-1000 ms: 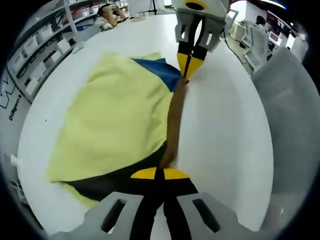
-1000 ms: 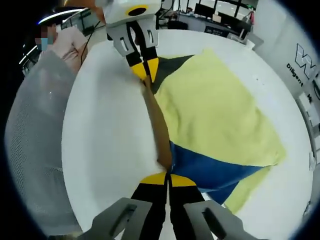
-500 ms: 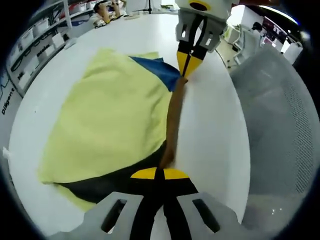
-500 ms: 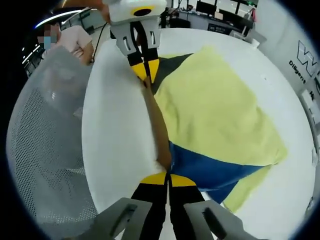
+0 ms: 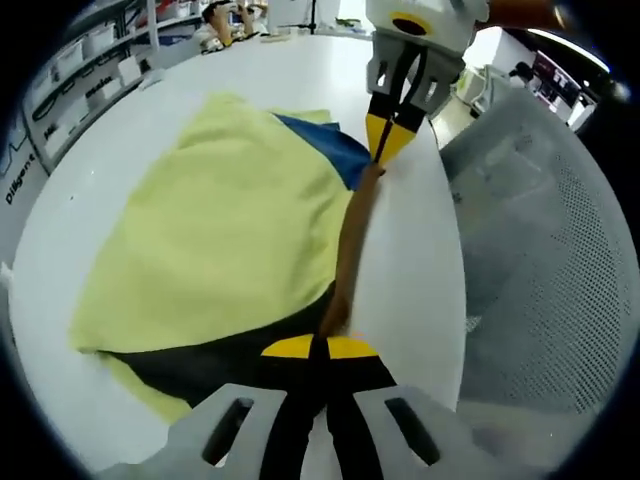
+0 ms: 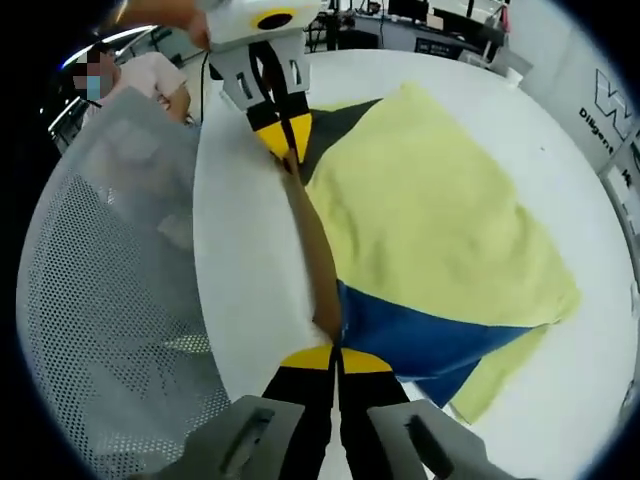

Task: Fold the garment on the visible template until the final outline fits inside the template.

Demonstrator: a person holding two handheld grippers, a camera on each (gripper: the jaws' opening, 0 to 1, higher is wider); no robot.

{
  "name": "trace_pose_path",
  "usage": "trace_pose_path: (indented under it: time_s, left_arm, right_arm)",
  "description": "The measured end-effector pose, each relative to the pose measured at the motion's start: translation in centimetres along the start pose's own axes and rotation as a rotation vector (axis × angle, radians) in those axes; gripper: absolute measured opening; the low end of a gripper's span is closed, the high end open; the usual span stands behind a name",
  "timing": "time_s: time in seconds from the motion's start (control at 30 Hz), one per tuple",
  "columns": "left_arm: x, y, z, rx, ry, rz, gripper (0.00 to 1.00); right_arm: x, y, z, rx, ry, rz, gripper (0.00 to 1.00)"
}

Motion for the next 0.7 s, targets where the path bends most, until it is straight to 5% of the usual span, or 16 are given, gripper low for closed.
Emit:
trace_pose_path:
  time_s: [0.57, 0.7]
  left_arm:
    - [0.1, -3.2, -0.3, 0.047, -0.024, 0.033, 0.01]
    - [0.2, -3.9, -0.8, 0.050, -0.023, 0.067, 0.01]
  right_arm:
    - [0.4, 1.1, -3.2, -0.001, -0.002, 0.075, 0.00]
    - [-0.5, 1.6, -4.0, -0.044, -0.047, 0.245, 0.00]
Point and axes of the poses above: the point that each gripper's makers call its tool centre point, and the gripper's own axes: z roughly forward along the fingers, y roughly to its left, x roughly out of its underside, the point moved 2 cm from there along -z, roughly backward along the fingers, and after that the axes turned 11 degrees about x, right-handed, at the moved point
